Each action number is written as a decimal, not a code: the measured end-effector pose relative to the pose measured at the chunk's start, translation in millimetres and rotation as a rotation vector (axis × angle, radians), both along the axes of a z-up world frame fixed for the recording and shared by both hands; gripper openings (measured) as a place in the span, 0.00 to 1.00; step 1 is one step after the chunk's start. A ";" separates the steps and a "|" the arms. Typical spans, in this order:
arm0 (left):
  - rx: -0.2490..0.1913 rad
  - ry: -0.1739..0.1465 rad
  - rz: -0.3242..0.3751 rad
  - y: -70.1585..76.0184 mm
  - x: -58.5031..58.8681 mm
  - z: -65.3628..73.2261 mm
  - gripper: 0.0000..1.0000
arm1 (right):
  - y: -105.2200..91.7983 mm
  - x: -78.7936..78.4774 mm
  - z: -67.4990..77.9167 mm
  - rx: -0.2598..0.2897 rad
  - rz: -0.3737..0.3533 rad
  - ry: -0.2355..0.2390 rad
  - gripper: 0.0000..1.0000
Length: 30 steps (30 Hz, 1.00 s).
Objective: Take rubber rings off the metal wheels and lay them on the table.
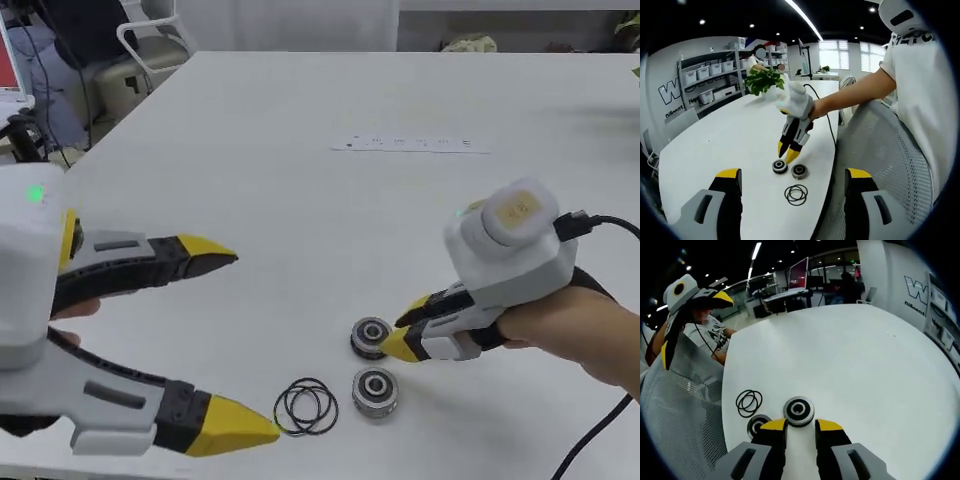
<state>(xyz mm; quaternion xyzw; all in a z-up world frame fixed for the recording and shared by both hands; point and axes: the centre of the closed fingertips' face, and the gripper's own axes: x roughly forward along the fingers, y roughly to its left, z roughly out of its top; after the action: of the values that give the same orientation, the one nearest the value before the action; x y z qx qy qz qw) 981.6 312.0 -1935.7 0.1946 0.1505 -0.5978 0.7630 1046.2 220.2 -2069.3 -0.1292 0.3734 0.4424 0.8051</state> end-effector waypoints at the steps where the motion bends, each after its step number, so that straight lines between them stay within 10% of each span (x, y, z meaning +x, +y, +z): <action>1: -0.001 -0.003 -0.003 -1.4 1.2 1.2 0.82 | -0.2 0.1 -0.2 0.000 0.000 0.000 0.20; 10: -0.019 -0.067 -0.110 -36.5 25.2 20.8 0.78 | -5.9 0.7 -6.5 0.000 0.001 0.000 0.19; 17: -0.150 -0.075 -0.132 -67.6 44.8 33.1 0.66 | -4.1 -0.4 -8.5 0.025 0.018 -0.007 0.20; 30: -0.114 -0.066 -0.148 -92.7 73.1 -15.9 0.47 | -1.0 -1.3 -8.7 0.049 0.036 -0.024 0.19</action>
<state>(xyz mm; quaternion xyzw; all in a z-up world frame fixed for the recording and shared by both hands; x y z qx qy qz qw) 1054.7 219.4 -1951.6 0.1808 0.0763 -0.6534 0.7312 1044.9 219.2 -2078.0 -0.1215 0.3501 0.4644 0.8044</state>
